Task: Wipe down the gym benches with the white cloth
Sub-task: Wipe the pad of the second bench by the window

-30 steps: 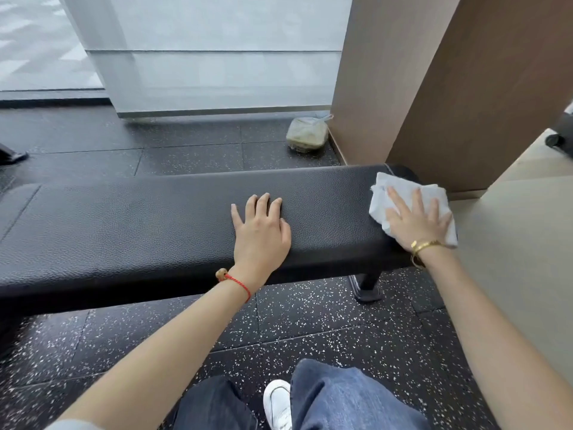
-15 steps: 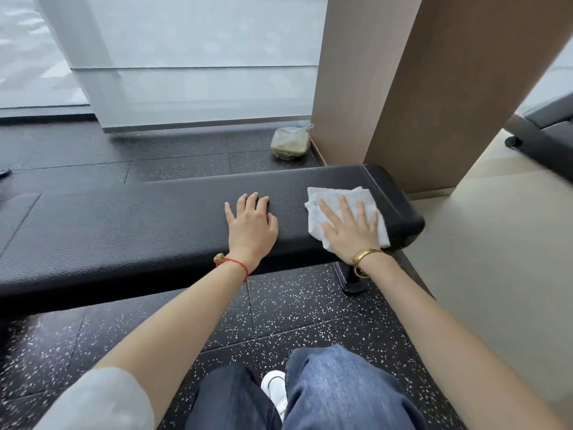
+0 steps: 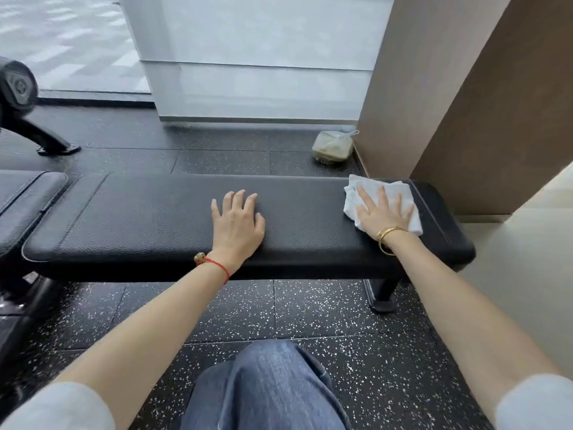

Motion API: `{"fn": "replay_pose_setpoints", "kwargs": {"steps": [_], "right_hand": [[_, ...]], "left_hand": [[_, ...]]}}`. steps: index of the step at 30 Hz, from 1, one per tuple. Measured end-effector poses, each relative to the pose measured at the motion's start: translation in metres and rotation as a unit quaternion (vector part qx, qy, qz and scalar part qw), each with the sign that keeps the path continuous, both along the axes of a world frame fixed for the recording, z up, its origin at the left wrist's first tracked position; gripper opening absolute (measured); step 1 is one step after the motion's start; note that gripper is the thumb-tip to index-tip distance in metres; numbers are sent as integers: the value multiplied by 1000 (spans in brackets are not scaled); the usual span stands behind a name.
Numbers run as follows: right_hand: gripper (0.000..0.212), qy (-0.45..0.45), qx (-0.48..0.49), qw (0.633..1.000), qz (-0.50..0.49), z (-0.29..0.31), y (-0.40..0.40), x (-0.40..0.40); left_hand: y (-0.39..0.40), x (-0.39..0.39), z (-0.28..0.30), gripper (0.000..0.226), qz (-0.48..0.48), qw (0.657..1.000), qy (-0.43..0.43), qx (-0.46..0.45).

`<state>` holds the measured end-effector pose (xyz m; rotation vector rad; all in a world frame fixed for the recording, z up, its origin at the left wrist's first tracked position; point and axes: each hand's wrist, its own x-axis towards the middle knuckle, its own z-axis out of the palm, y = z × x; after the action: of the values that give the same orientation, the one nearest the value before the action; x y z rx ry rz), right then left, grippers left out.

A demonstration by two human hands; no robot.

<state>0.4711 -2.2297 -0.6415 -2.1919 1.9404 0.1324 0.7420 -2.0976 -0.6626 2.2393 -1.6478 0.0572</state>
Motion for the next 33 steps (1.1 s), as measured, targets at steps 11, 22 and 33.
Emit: {"fn": "replay_pose_setpoints", "kwargs": {"steps": [11, 22, 33], "right_hand": [[53, -5, -56, 964, 258, -12, 19, 100], [52, -45, -28, 931, 362, -10, 40, 289], [51, -53, -52, 857, 510, -17, 104, 308]], "left_hand": [[2, 5, -3, 42, 22, 997, 71, -32], [65, 149, 17, 39, 81, 995, 9, -59], [131, 256, 7, 51, 151, 988, -11, 18]]}}
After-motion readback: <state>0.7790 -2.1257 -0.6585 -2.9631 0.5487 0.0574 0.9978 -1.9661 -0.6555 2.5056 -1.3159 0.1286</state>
